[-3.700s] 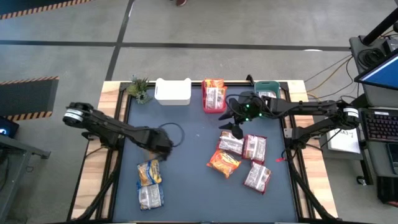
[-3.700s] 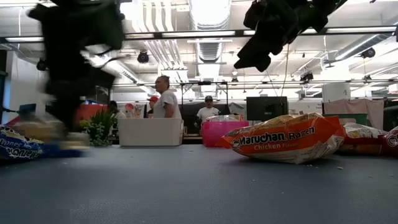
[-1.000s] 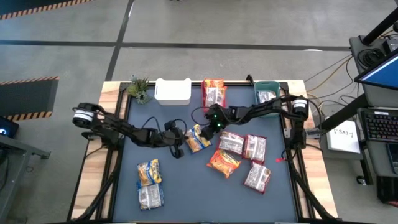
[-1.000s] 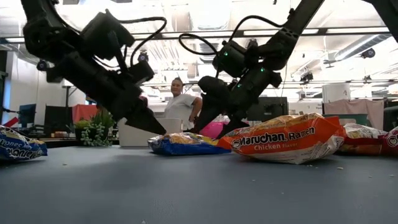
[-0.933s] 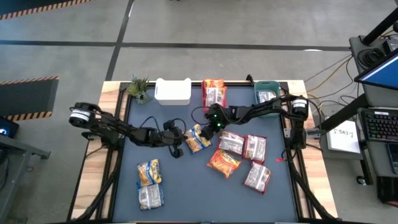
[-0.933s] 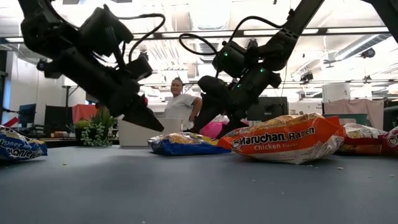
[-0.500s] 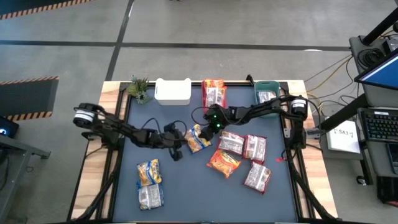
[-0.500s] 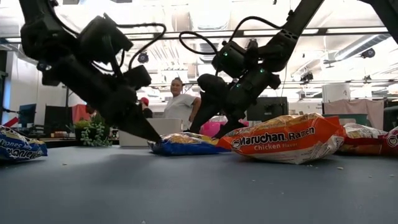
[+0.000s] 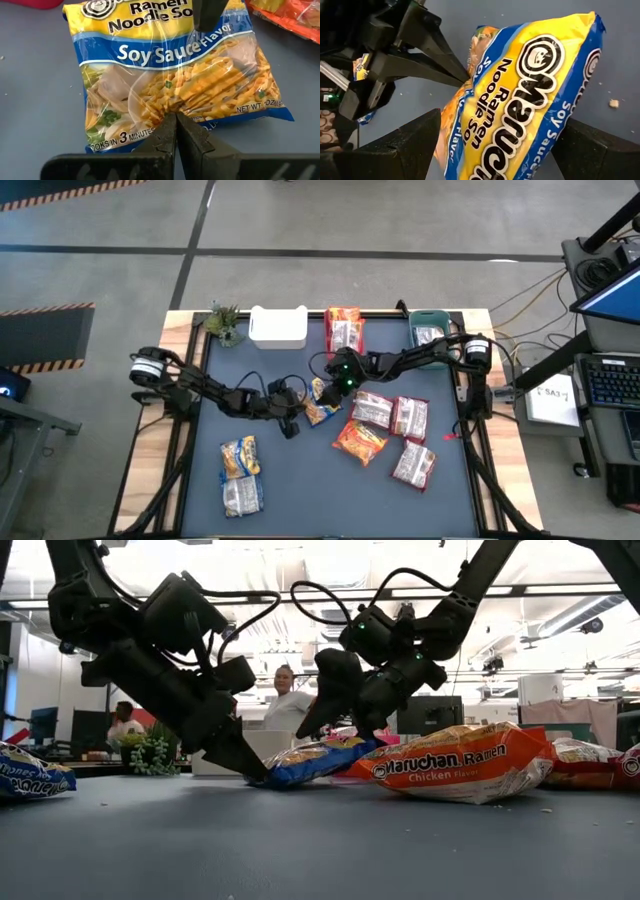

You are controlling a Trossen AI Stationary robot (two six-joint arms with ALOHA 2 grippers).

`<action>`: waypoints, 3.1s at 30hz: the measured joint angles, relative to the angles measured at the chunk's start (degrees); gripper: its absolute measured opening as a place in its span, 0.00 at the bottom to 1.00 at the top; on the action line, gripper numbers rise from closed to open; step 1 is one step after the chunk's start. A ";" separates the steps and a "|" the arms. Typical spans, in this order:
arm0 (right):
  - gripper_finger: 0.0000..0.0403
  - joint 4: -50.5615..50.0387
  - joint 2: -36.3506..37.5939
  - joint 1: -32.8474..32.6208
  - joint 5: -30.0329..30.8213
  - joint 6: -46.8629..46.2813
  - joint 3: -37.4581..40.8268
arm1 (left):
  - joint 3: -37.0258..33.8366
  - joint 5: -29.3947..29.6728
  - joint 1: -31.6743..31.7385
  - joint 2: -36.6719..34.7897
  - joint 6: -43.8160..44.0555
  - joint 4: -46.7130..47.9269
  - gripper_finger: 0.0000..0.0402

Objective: Sort Maruchan noodles
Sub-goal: Put the top blue noodle pack into the green bin

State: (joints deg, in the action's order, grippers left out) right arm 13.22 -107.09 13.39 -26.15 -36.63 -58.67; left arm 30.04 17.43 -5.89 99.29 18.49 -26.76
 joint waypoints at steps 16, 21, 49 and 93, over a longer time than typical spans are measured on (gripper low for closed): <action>0.58 2.07 0.00 -0.81 1.18 -0.82 0.02 | -0.11 0.02 0.00 0.15 -0.83 -0.60 0.00; 0.41 2.14 0.04 -0.75 1.31 -0.41 0.02 | 0.20 0.09 0.00 0.00 -1.37 -0.57 0.00; 0.20 -3.49 9.73 0.63 -1.97 3.25 -0.01 | 0.20 0.07 -0.02 -26.15 -12.64 8.60 0.00; 0.19 -63.60 55.58 32.19 41.04 12.34 3.96 | 21.64 16.55 12.85 -38.34 -51.38 12.03 0.00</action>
State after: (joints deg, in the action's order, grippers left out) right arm -50.38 -51.50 45.58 14.88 -24.29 -54.71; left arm 51.68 33.98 6.96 60.95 -32.89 -14.74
